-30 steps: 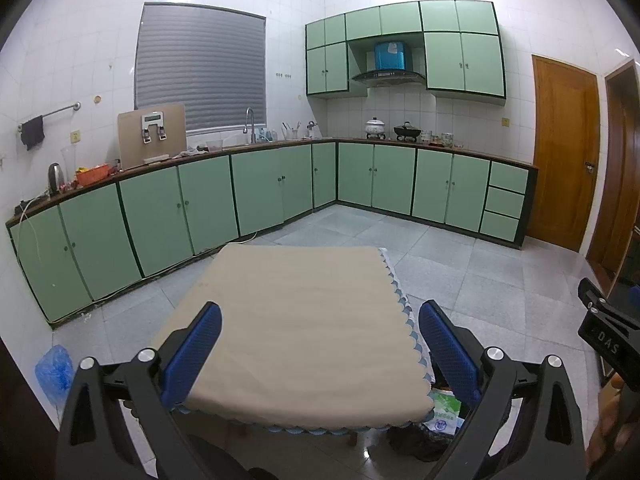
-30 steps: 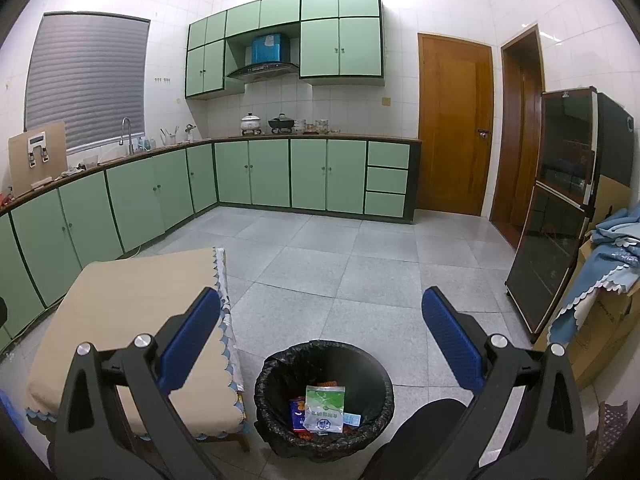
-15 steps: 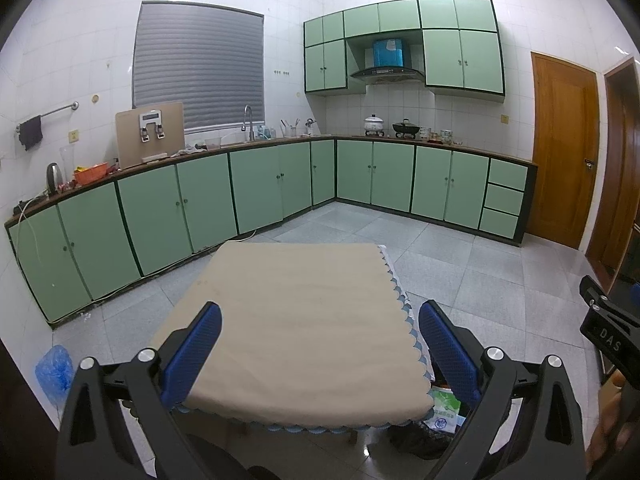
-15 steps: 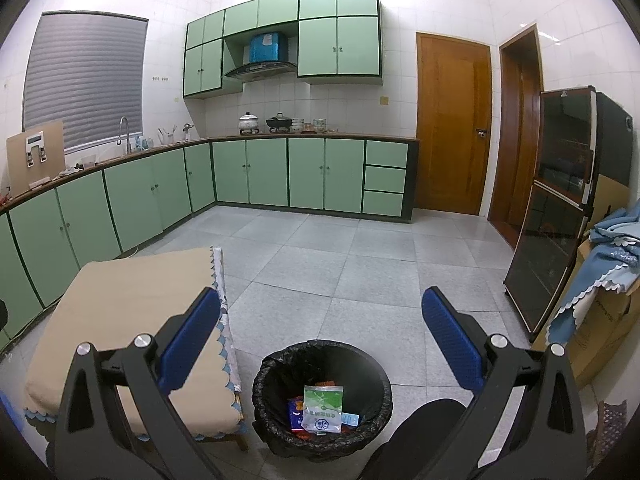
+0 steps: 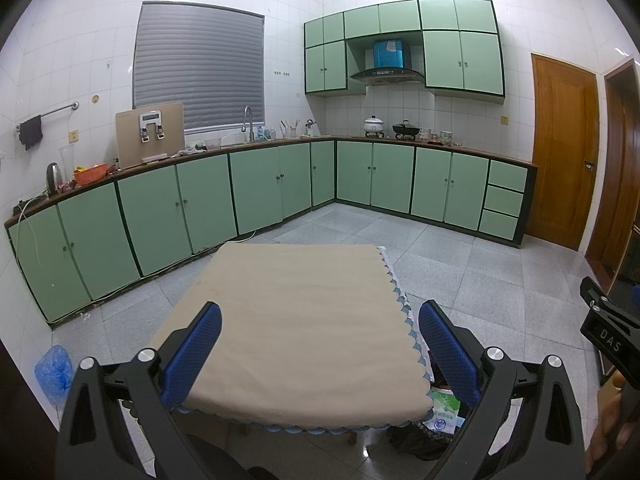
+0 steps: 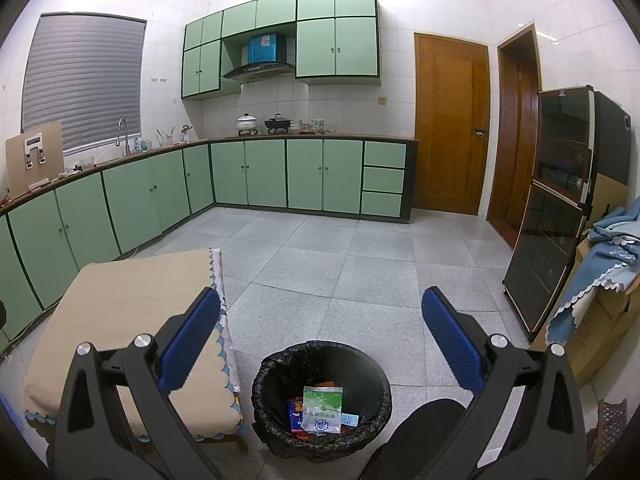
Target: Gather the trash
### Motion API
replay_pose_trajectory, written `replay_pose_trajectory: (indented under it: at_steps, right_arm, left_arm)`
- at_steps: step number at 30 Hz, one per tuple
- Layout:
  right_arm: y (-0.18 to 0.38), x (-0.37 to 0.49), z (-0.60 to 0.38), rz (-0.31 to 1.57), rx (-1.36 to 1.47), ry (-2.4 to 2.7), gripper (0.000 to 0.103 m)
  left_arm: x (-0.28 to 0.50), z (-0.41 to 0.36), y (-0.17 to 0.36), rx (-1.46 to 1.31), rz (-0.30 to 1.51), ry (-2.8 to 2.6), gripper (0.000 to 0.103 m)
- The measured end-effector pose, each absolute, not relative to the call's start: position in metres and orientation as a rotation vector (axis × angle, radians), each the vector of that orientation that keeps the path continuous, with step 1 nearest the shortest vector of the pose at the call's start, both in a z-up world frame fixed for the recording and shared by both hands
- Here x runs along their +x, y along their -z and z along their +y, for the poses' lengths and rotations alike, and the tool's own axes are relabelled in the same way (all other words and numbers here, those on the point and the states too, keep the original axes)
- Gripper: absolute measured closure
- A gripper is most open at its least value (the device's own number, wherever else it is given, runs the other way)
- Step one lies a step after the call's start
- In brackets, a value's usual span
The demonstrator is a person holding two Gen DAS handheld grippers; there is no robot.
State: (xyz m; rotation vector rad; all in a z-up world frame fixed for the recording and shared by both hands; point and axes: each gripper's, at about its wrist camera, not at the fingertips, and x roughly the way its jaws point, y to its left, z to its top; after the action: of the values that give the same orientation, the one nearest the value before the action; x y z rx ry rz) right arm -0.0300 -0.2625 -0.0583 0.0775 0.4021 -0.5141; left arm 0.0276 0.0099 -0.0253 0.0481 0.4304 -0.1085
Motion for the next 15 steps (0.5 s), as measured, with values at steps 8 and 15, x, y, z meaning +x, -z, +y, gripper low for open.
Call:
replay_pose_trajectory:
  at_steps: [8, 15]
  right_arm:
    - [0.0583, -0.0299, -0.2629, 0.403, 0.080, 0.515, 0.005]
    - [0.0573, -0.0302, -0.2636, 0.402, 0.081, 0.515, 0.005]
  left_arm:
    - [0.0279, 0.0102, 0.0257, 0.049, 0.431, 0.110, 0.006]
    - [0.0261, 0.0093, 0.0252, 0.051, 0.431, 0.111, 0.006]
